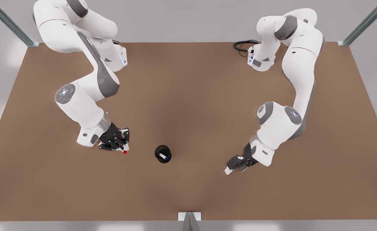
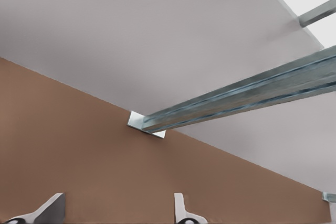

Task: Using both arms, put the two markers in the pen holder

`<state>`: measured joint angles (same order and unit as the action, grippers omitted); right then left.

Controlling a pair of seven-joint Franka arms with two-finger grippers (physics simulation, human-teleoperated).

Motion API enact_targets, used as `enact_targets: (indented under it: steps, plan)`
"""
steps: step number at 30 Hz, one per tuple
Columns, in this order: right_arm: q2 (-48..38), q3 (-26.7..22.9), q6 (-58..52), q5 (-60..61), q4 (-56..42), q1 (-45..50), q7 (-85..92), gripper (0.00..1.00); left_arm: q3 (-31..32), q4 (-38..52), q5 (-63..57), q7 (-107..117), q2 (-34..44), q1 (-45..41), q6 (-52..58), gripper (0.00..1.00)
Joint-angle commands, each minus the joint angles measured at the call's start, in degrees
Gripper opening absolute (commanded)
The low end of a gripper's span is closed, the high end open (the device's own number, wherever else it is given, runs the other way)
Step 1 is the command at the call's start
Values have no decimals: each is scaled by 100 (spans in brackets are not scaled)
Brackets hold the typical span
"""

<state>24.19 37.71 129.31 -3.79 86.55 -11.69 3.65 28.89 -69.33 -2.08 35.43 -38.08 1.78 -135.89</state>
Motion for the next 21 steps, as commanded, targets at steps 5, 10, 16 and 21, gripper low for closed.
enact_targets:
  steps: [5,10,16,21]
  plan:
    - [192,0,2080,-210,248,765,-971,28,-1122,-528,-531,-2409,2199,7,4642,100]
    - [745,-123,2809,-1097,28,1204,-1630,28,-2142,-1135,146,-2777,3035,-336,4651,100]
    - [983,-308,3399,-1396,160,1328,-1727,28,-2116,-1091,120,-2822,2727,-362,4660,100]
    - [1176,-334,3452,-1774,257,1301,-1736,28,-2116,-1100,120,-2770,2630,-354,4660,100]
